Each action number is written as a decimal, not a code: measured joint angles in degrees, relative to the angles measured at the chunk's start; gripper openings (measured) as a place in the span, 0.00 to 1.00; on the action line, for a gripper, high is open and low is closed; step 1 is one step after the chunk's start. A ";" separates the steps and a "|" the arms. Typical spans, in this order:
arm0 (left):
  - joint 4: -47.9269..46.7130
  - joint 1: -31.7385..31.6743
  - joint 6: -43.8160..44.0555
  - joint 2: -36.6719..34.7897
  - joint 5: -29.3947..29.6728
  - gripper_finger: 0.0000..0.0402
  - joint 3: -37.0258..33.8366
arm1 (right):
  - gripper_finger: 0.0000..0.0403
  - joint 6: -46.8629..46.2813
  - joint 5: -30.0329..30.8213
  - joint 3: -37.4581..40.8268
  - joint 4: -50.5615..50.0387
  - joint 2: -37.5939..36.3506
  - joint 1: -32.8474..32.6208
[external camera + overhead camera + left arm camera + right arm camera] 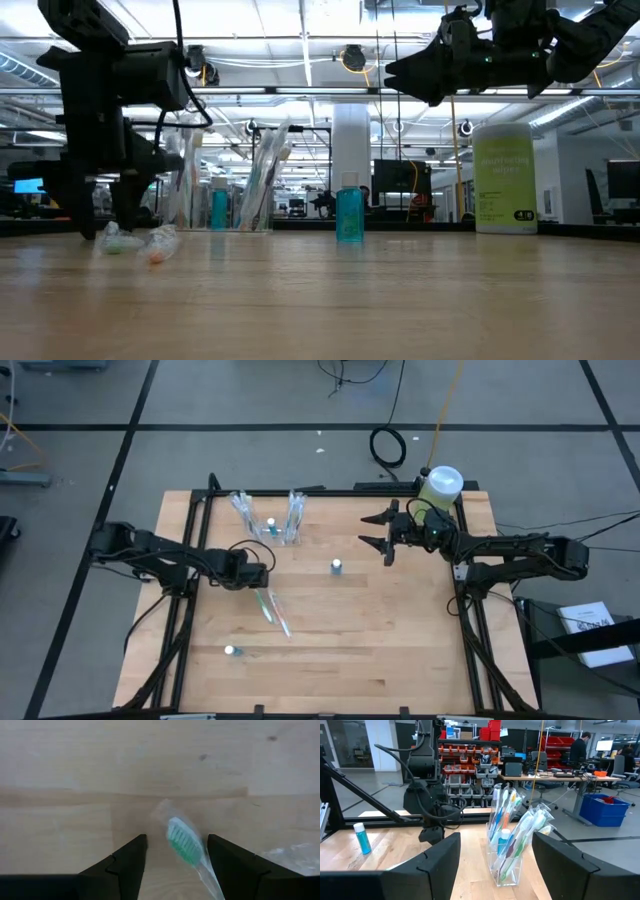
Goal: Pick & Place toothbrushing station
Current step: Put the green toothbrush into the transparent organizer
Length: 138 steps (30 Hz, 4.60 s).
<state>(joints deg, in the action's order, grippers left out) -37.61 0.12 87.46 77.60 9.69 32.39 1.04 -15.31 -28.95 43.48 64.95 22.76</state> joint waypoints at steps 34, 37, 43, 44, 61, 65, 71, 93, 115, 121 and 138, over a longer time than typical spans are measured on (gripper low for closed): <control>3.68 2.06 -5.56 -7.66 14.22 0.02 -0.45 | 0.60 0.06 0.13 0.00 0.48 0.00 -1.14; 10.15 2.59 -12.26 -12.11 18.09 0.02 -0.43 | 0.60 0.05 0.17 0.00 0.44 0.01 -1.14; 28.35 4.37 -38.20 -22.69 28.32 0.02 -0.37 | 0.60 0.17 0.20 0.00 0.46 0.00 -1.14; 32.25 4.58 -44.00 -24.37 30.20 0.01 -0.28 | 0.60 0.18 0.20 0.00 0.44 0.00 -1.14; 72.57 -5.07 -87.14 -28.13 39.95 0.02 -8.11 | 0.60 1.16 0.20 0.00 0.41 0.02 -1.14; 86.68 -8.87 -89.82 -26.89 32.18 0.01 -13.80 | 0.60 1.16 0.22 0.00 0.43 0.02 -1.14; 93.49 -14.83 -93.30 -25.42 31.34 0.02 -18.22 | 0.60 1.14 0.21 0.00 0.42 0.02 -1.14; 92.76 -21.16 -78.87 -25.41 29.34 0.02 -26.01 | 0.60 1.14 0.22 0.00 0.44 0.02 -1.14; 91.47 -21.16 -68.84 -23.00 32.82 0.02 -30.07 | 0.60 1.11 0.22 0.00 0.87 0.02 -1.14; 92.20 -21.16 -64.48 -16.46 33.59 0.02 -29.98 | 0.60 1.11 0.22 0.00 0.87 0.02 -1.13; 98.63 -19.01 -66.61 -14.63 33.58 0.20 -30.13 | 0.60 1.11 0.24 0.00 0.43 0.02 -1.11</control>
<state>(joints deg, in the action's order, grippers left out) 61.02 -18.89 20.85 62.97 43.26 2.26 2.15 -15.07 -28.95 43.91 64.97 21.65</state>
